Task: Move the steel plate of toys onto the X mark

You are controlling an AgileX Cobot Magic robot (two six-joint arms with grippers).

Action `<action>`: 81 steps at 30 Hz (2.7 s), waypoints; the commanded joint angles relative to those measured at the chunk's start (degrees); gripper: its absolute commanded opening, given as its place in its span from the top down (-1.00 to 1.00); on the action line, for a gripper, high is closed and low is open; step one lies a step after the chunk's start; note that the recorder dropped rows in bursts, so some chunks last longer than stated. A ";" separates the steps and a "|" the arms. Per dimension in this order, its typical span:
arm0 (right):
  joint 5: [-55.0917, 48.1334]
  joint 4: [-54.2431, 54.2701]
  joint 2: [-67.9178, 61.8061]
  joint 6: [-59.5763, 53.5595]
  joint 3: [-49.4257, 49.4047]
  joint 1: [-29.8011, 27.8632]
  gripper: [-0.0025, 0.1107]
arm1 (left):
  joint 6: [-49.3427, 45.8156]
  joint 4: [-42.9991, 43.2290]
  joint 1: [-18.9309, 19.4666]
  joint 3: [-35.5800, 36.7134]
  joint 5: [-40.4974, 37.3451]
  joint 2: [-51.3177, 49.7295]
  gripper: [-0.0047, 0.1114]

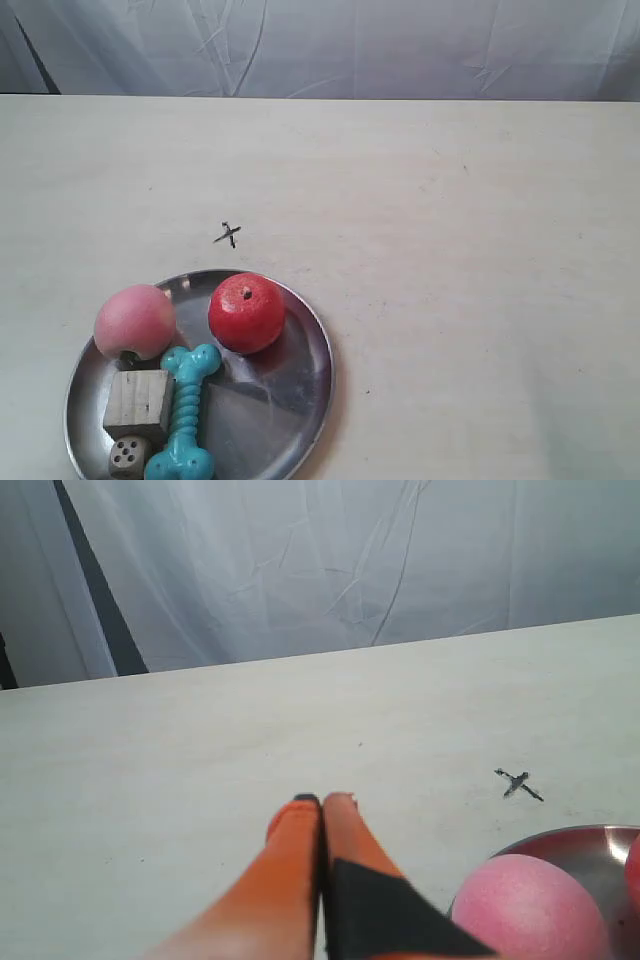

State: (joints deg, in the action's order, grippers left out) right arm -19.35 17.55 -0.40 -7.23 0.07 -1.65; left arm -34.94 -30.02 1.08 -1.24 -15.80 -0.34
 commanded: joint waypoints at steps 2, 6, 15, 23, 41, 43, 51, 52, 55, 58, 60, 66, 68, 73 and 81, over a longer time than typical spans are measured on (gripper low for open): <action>0.21 -0.12 0.40 -0.08 -0.07 -0.35 0.96 | 0.11 0.07 -0.02 0.19 0.39 0.34 0.92; 1.27 -2.44 0.40 -0.61 -0.07 -0.35 0.96 | 0.11 0.07 -0.02 0.19 0.39 0.34 0.92; 11.14 32.49 0.40 11.49 -0.07 -0.35 0.96 | 0.11 0.07 -0.02 0.19 0.39 0.34 0.92; 12.60 35.05 0.40 10.48 -0.07 -0.35 0.96 | 0.11 1.62 -0.02 0.19 5.56 0.34 0.92; 7.67 39.76 0.40 10.19 0.41 -0.35 0.96 | 15.62 -30.39 -0.02 0.19 22.15 0.34 0.92; 6.16 36.84 0.40 9.74 1.90 -0.35 0.96 | 14.91 -33.35 -0.02 0.19 23.18 0.34 0.92; 16.44 30.25 0.40 9.14 7.14 -0.35 0.96 | 14.90 -22.62 -0.02 -7.36 18.90 0.34 0.92; 16.15 30.25 -0.18 8.31 8.09 -0.35 0.96 | 14.90 -17.27 -0.02 -8.85 19.36 0.34 0.92; 12.56 28.44 -4.80 2.66 11.39 -0.35 0.96 | 14.90 -3.19 -0.12 -11.29 27.12 -3.91 0.92; 8.51 23.52 -12.68 0.11 16.11 -0.35 0.96 | 15.05 -1.41 -0.12 -13.93 32.33 -12.95 0.92; 5.53 20.73 -20.04 0.11 20.55 -0.35 0.96 | 14.91 1.24 -0.12 -16.95 28.48 -19.37 0.92; -7.52 17.52 -44.59 0.11 33.56 -0.24 0.96 | 14.91 6.33 -2.41 -26.92 4.50 -35.00 0.92; -13.02 17.52 -52.09 -0.89 36.33 -0.11 0.96 | 14.78 6.45 -4.78 -28.10 0.19 -37.29 0.92; -25.22 21.07 -70.31 -9.80 38.35 1.83 0.96 | 11.65 4.73 -10.34 -27.43 -12.88 -39.55 0.92; -17.69 33.20 -85.41 -18.06 37.95 13.82 0.95 | 29.55 6.22 -10.91 -23.05 -19.53 -48.64 0.92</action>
State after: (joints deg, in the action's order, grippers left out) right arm -41.69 46.56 -83.56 -23.33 37.95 8.32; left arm -16.23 -26.00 -10.04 -25.39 -34.61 -44.65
